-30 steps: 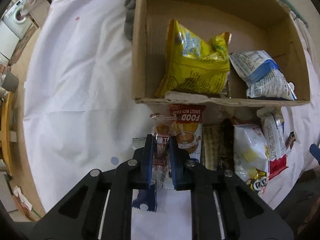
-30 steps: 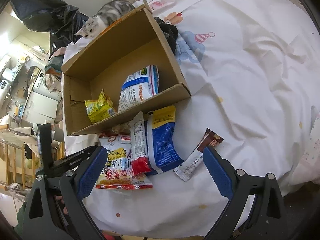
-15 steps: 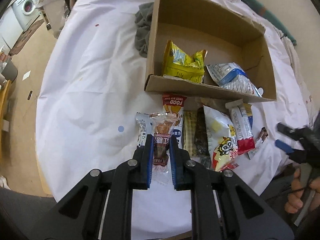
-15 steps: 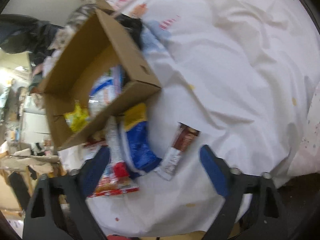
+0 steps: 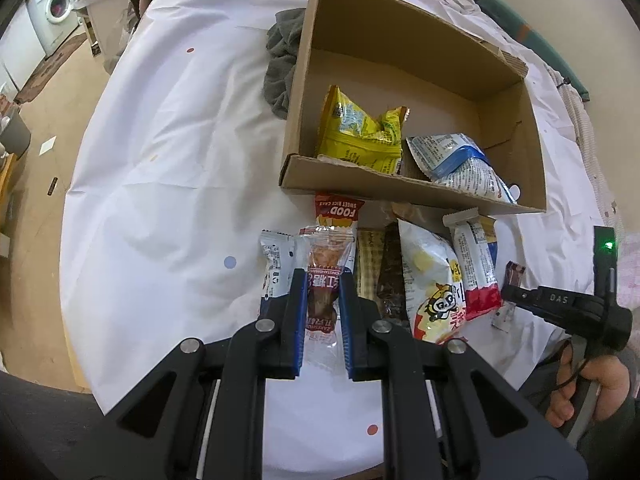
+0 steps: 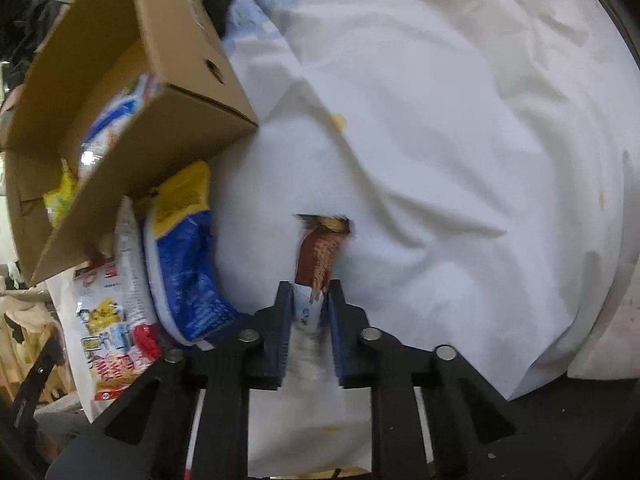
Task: Organize snacks
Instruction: 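Grasp the brown-and-white snack stick with the right tool while the left tool lifts its snack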
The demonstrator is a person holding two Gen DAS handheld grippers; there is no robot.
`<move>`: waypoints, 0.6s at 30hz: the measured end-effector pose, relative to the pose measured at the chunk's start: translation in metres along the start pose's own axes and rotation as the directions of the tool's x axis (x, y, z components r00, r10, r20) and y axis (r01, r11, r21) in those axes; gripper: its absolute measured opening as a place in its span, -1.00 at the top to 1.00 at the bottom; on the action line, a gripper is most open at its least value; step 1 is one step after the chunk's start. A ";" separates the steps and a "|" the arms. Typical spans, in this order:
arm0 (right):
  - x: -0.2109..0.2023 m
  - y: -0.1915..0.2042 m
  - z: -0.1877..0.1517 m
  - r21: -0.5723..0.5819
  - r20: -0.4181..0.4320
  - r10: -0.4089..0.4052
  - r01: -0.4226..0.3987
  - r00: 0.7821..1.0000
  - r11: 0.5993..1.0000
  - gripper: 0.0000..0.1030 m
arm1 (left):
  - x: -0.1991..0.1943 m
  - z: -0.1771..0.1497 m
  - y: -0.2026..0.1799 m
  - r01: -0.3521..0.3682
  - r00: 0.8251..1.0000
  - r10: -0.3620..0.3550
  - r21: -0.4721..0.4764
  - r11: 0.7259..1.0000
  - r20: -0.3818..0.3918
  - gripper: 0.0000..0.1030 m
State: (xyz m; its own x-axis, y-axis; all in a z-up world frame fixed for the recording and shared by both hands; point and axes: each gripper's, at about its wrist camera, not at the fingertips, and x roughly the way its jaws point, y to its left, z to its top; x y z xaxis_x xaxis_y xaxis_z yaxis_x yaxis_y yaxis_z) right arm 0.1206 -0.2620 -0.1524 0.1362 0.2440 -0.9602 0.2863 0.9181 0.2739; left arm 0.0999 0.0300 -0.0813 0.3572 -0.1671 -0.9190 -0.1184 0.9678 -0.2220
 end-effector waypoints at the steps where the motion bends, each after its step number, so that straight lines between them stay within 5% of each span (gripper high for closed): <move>1: -0.004 0.001 -0.001 -0.008 0.013 0.007 -0.007 1.000 1.000 0.68 | 0.000 0.000 0.001 0.003 1.000 -0.003 -0.004 1.000 0.002 0.76; 10: -0.043 0.002 -0.013 -0.038 0.147 0.103 -0.098 0.984 0.994 0.69 | -0.002 -0.002 0.002 -0.006 1.000 0.007 -0.005 1.000 0.024 0.76; 18: -0.103 -0.004 -0.020 -0.074 0.380 0.252 -0.242 0.890 0.967 0.69 | -0.006 -0.001 0.005 -0.034 0.995 0.036 -0.022 0.999 0.088 0.76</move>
State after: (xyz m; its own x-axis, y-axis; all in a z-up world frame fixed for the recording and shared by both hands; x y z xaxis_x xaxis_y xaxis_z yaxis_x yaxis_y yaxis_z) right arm 0.0867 -0.2846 -0.0553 0.5540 0.3293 -0.7646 0.1741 0.8523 0.4932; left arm 0.0962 0.0354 -0.0772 0.4333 -0.1151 -0.8939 -0.1512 0.9685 -0.1980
